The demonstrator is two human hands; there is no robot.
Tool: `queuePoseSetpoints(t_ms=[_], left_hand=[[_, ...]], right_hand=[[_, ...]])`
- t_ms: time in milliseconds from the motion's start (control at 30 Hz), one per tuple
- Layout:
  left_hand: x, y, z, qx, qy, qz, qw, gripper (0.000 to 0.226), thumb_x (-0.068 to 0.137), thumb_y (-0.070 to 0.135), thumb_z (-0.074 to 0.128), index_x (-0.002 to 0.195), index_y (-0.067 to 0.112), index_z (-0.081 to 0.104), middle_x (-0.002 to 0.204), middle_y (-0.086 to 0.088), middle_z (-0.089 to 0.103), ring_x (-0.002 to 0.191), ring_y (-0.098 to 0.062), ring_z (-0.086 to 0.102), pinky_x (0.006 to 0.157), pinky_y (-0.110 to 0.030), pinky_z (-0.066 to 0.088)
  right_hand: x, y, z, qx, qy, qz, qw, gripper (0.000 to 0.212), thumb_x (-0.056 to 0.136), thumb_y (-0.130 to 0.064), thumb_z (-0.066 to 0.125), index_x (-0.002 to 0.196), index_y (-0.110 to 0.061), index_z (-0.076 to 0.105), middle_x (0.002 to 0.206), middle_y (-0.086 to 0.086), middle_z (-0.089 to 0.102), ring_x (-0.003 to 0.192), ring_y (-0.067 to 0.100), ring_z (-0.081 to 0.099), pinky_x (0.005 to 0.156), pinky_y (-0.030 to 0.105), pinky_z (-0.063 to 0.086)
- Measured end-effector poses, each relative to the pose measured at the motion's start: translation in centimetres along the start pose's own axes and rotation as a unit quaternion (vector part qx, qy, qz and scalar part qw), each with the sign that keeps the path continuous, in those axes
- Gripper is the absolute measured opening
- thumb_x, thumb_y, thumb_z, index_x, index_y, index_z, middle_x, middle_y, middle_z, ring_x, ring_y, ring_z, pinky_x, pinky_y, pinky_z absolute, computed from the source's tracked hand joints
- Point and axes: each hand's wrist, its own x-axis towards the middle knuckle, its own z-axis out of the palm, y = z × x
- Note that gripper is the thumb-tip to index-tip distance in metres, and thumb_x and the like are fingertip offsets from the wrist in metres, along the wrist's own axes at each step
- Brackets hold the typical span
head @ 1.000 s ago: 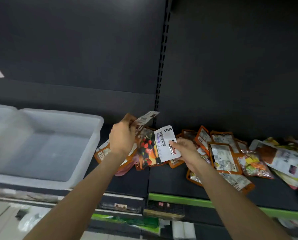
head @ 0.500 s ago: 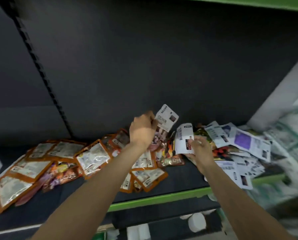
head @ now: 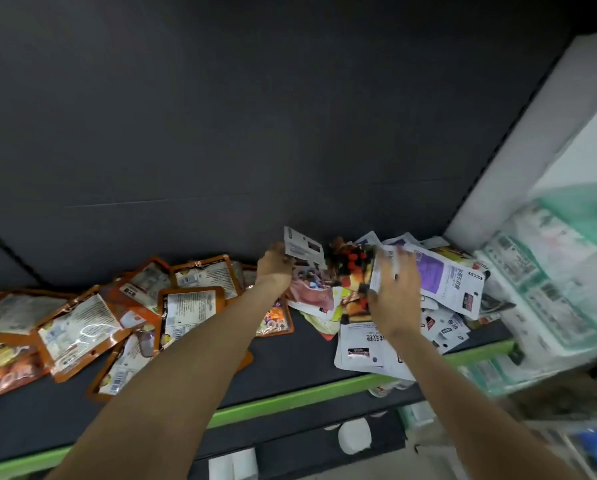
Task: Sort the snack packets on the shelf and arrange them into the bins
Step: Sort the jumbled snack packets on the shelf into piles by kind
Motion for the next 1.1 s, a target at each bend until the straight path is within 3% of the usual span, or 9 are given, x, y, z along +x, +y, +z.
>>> queuePoseSetpoints(t_ms=[100, 167, 233, 300, 400, 600, 700, 900, 1100], left_hand=[[0.0, -1.7, 0.5, 0.060, -0.106, -0.006, 0.993, 0.062, 0.097, 0.020, 0.051, 0.150, 0.023, 0.020, 0.134, -0.010, 0.051, 0.119, -0.028, 0.052, 0.089, -0.029, 0.042], [-0.4, -3.2, 0.2, 0.178, -0.158, 0.046, 0.970, 0.069, 0.094, 0.030, 0.054, 0.152, 0.024, 0.015, 0.142, -0.012, 0.043, 0.127, -0.029, 0.044, 0.101, -0.034, 0.040], [-1.2, -4.9, -0.4, 0.327, -0.176, 0.098, 0.923, 0.078, 0.091, 0.048, 0.054, 0.152, 0.033, 0.007, 0.155, -0.006, 0.024, 0.141, -0.029, 0.024, 0.114, -0.043, 0.026], [-1.8, -6.6, -0.9, 0.411, -0.183, 0.104, 0.887, 0.083, 0.086, 0.062, 0.050, 0.149, 0.041, 0.001, 0.160, 0.000, 0.007, 0.147, -0.028, 0.005, 0.117, -0.052, 0.010], [-2.1, -8.8, -1.7, 0.498, -0.168, 0.137, 0.840, 0.086, 0.083, 0.068, 0.048, 0.148, 0.045, -0.005, 0.160, 0.001, -0.005, 0.146, -0.026, -0.012, 0.114, -0.058, -0.005], [-2.9, -12.0, -5.1, 0.544, -0.178, 0.125, 0.810, 0.085, 0.082, 0.067, 0.051, 0.147, 0.046, 0.000, 0.160, 0.003, -0.003, 0.147, -0.026, -0.004, 0.115, -0.057, -0.006], [-3.9, -12.9, -6.0, 0.521, -0.163, 0.139, 0.826, 0.082, 0.083, 0.061, 0.055, 0.148, 0.043, 0.007, 0.160, 0.004, 0.004, 0.147, -0.022, 0.002, 0.116, -0.055, -0.003], [-6.8, -15.5, -7.5, 0.303, -0.057, 0.216, 0.926, 0.063, 0.085, 0.035, 0.065, 0.142, 0.029, 0.038, 0.155, 0.003, 0.023, 0.145, -0.021, 0.014, 0.118, -0.037, 0.002], [-10.6, -22.3, -14.4, 0.180, 0.113, 0.139, 0.967, 0.040, 0.090, 0.015, 0.059, 0.129, 0.014, 0.054, 0.136, -0.007, 0.049, 0.128, -0.029, 0.042, 0.102, -0.041, 0.039]], right_hand=[[-0.2, -1.6, 1.9, -0.044, -0.149, -0.160, 0.975, 0.052, 0.100, -0.040, 0.031, 0.150, -0.033, 0.015, 0.158, 0.002, 0.010, 0.146, 0.028, 0.002, 0.119, 0.045, 0.009], [-0.1, -1.9, 3.5, -0.087, -0.208, -0.183, 0.957, 0.070, 0.083, -0.063, 0.005, 0.148, -0.039, 0.016, 0.159, -0.001, 0.009, 0.146, 0.031, -0.001, 0.118, 0.049, 0.008], [0.1, -1.5, 4.5, -0.154, -0.229, -0.179, 0.944, 0.089, 0.066, -0.069, -0.009, 0.147, -0.042, 0.015, 0.159, -0.003, 0.005, 0.146, 0.032, -0.006, 0.116, 0.052, 0.004], [0.5, -0.8, 4.9, -0.192, -0.224, -0.175, 0.939, 0.075, 0.079, -0.068, 0.000, 0.147, -0.041, 0.014, 0.159, -0.005, 0.002, 0.146, 0.032, -0.007, 0.116, 0.053, 0.004], [1.6, -0.9, 4.8, -0.206, -0.217, -0.167, 0.940, 0.054, 0.097, -0.050, 0.031, 0.148, -0.038, 0.014, 0.159, -0.004, -0.003, 0.146, 0.033, -0.006, 0.116, 0.056, 0.009], [1.4, -2.8, 5.4, -0.186, -0.190, -0.116, 0.957, 0.055, 0.095, -0.021, 0.046, 0.145, -0.026, 0.023, 0.159, 0.004, 0.004, 0.145, 0.034, -0.002, 0.116, 0.054, 0.007], [0.5, -4.6, 5.7, -0.160, -0.134, -0.168, 0.963, 0.051, 0.092, -0.024, 0.053, 0.140, -0.020, 0.035, 0.155, 0.007, 0.018, 0.145, 0.027, 0.008, 0.118, 0.046, 0.009], [-2.6, -11.5, 6.1, 0.023, -0.167, -0.233, 0.958, 0.048, 0.094, -0.017, 0.051, 0.140, -0.017, 0.037, 0.149, 0.004, 0.029, 0.138, 0.020, 0.027, 0.113, 0.032, 0.025], [-6.7, -20.6, 8.1, 0.106, -0.201, -0.320, 0.920, 0.045, 0.094, -0.014, 0.051, 0.137, -0.017, 0.041, 0.142, 0.000, 0.039, 0.134, 0.017, 0.033, 0.104, 0.029, 0.034]])
